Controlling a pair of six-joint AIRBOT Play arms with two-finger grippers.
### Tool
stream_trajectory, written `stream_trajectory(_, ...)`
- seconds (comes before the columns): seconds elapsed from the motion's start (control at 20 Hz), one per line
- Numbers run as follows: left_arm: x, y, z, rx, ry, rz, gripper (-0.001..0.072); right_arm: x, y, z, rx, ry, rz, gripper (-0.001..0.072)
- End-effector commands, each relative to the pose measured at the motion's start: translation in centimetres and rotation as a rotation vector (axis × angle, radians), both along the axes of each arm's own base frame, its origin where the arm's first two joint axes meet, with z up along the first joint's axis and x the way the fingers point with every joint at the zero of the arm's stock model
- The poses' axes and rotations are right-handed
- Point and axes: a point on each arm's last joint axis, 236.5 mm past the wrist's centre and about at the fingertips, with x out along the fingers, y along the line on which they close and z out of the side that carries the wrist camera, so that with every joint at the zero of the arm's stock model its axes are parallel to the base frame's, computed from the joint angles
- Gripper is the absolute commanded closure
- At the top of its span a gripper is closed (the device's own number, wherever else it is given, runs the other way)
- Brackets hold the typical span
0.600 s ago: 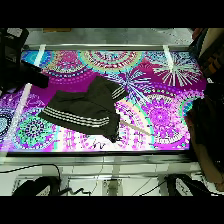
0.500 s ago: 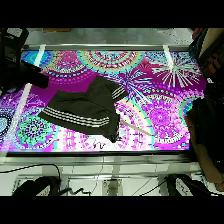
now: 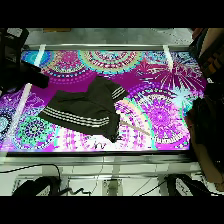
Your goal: Fold the clothes and pants, and hang the long-sleeved shirts on hangers.
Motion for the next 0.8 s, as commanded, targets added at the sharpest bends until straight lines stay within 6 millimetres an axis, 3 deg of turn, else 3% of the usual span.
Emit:
stream_trajectory(0.0, 0.0, 0.0, 0.1, 0.000, -0.001, 0.001, 0.0698, 0.0, 0.1, 0.0, 0.002, -0.002, 0.002, 0.0691)
stream_trajectory(0.15, 0.0, 0.0, 0.1, 0.000, -0.001, 0.001, 0.0698, 1.6, 0.7, 1.5, 0.027, -0.094, 0.009, 0.0691)
stream_trajectory(0.25, 0.0, -0.1, 0.0, -0.008, 0.000, -0.002, 0.0698, 2.2, 2.1, 2.2, 0.081, -0.128, 0.040, 0.0691)
stream_trajectory(0.35, 0.0, -0.5, 0.0, -0.023, 0.000, -0.010, 0.0696, 1.3, 4.1, 0.8, 0.136, -0.072, 0.116, 0.0692)
stream_trajectory(0.45, 0.0, -0.6, -0.2, -0.026, 0.009, -0.011, 0.0697, -0.3, 7.2, -2.7, 0.210, 0.034, 0.265, 0.0691)
stream_trajectory(0.65, -0.8, 0.3, -2.9, -0.008, 0.127, 0.017, 0.0697, -4.8, 14.6, -13.0, 0.427, 0.302, 0.438, 0.0690)
stream_trajectory(0.7, -1.0, 0.4, -3.6, -0.004, 0.155, 0.020, 0.0697, -5.8, 16.7, -15.3, 0.476, 0.341, 0.454, 0.0638)
stream_trajectory(0.75, -1.0, 0.4, -4.0, -0.002, 0.170, 0.022, 0.0691, -6.5, 18.7, -17.1, 0.521, 0.361, 0.466, 0.0462)
